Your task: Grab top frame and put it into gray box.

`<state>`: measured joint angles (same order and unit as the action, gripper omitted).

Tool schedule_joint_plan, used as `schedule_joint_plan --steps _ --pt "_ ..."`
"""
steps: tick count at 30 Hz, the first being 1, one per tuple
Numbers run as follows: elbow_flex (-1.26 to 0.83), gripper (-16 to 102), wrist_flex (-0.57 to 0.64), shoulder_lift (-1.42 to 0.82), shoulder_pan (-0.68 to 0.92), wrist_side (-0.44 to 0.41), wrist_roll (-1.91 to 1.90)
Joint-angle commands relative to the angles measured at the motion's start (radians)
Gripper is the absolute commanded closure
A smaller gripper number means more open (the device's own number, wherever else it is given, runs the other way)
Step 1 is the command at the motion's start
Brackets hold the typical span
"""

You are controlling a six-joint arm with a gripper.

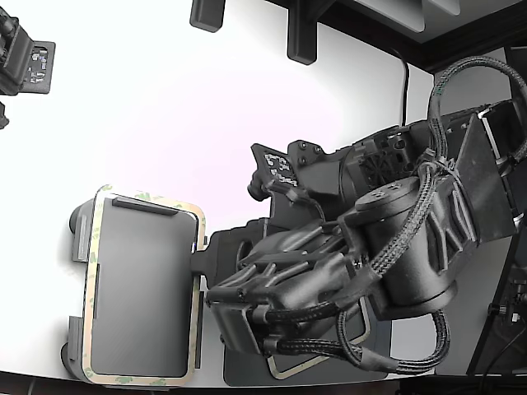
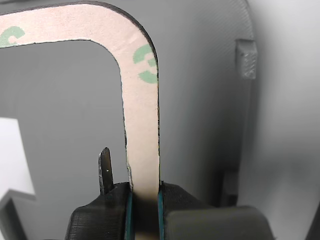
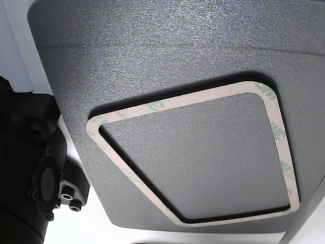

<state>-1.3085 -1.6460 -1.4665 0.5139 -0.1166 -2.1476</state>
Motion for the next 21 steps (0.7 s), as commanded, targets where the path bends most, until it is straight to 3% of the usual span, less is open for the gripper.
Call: schedule_joint_plan --steps 1,11,21 --pt "0.012 98 -0.011 -0.021 -0.015 0.018 -0.008" --pt "0.037 98 -0.011 0.040 -0.023 0.107 -0.021" --pt "0.023 98 -0.011 0.067 -0.038 0.117 0.005"
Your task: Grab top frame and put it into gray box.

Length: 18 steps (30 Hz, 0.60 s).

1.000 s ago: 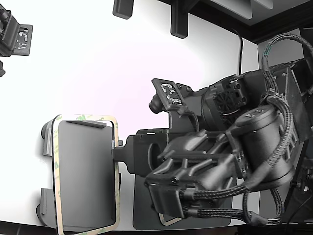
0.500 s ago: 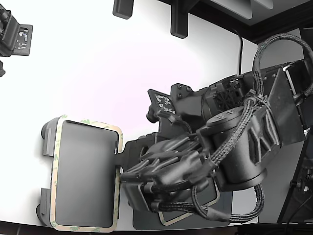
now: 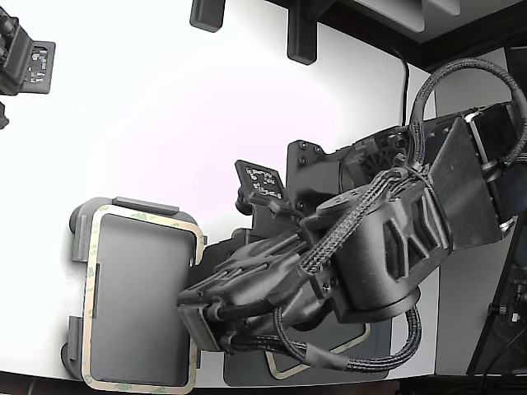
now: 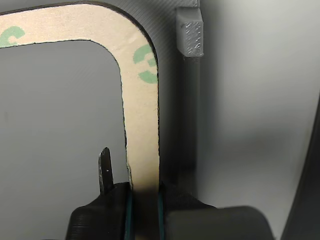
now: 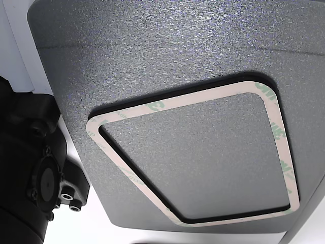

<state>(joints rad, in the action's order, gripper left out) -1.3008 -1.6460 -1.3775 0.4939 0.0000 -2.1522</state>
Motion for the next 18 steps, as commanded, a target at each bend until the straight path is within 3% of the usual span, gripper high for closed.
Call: schedule_joint_plan --steps 1,18 --pt "0.012 98 -0.011 -0.020 -0.018 -0.006 0.020" --pt "0.014 98 -0.011 0.003 -0.025 -0.017 0.032"
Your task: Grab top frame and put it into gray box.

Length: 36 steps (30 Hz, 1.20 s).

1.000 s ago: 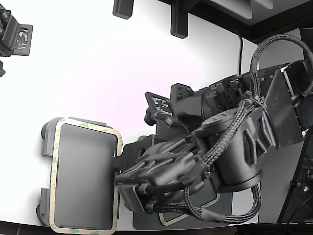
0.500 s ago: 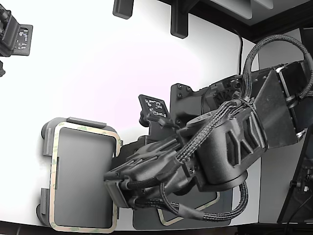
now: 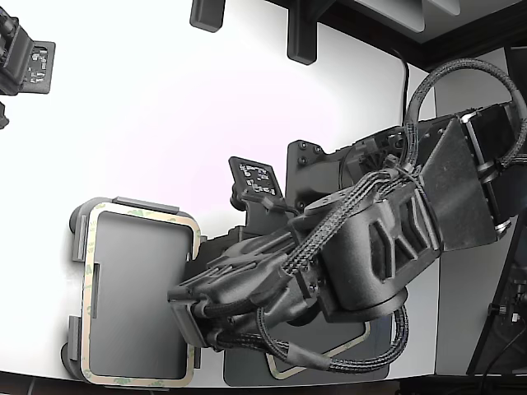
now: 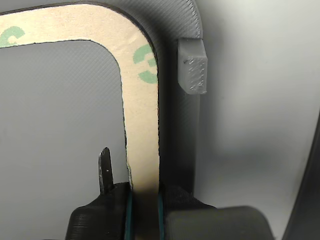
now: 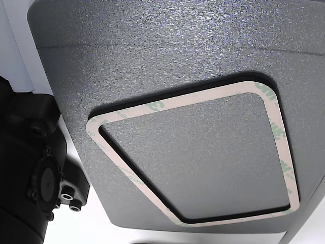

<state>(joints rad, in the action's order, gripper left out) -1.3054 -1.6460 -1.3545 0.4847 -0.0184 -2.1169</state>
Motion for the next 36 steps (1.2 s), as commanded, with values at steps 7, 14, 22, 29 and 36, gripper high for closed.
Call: schedule_joint_plan --steps 7,14,22,29,36 --pt "0.012 98 -0.011 -0.018 -0.015 -0.005 0.000" --pt "0.023 98 -0.011 0.002 -0.015 -0.006 0.000" --pt "0.026 98 -0.011 0.011 -0.015 -0.002 0.000" --pt "0.025 98 -0.011 0.012 -0.014 0.003 -0.002" --pt "0.018 98 -0.011 0.020 -0.012 0.003 0.003"
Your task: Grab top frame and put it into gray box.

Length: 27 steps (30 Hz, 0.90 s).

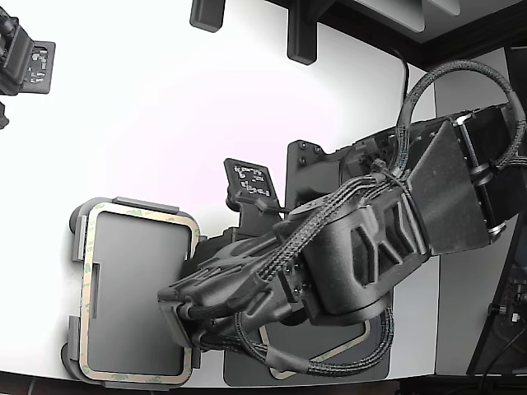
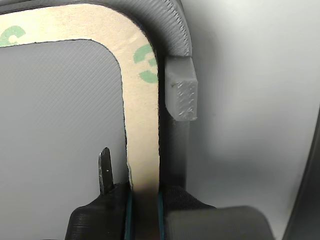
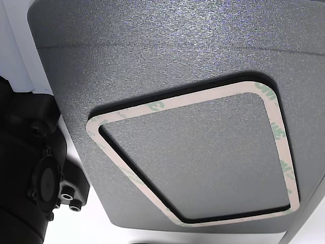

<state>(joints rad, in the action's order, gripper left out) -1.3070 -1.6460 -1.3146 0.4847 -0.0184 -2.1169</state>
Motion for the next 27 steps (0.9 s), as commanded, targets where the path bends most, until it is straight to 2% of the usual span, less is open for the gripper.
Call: schedule_joint_plan --steps 1,14,15,16,17,19,20,24,27 --pt "0.018 98 -0.011 -0.021 -0.012 0.003 0.003" --pt "0.020 96 -0.011 -0.017 -0.012 0.008 -0.002" --pt "0.025 89 -0.011 -0.017 -0.012 0.002 -0.014" --pt "0.026 78 -0.009 -0.015 -0.012 -0.002 -0.015" --pt "0.029 10 -0.009 -0.014 -0.012 -0.002 -0.015" --pt "0.040 0 -0.009 -0.015 -0.012 -0.006 -0.037" --pt "0.044 -13 -0.009 -0.020 -0.012 -0.011 -0.035" --pt "0.091 -14 -0.005 -0.020 -0.014 -0.040 -0.002" --pt "0.155 -14 -0.003 -0.031 -0.015 -0.103 0.055"
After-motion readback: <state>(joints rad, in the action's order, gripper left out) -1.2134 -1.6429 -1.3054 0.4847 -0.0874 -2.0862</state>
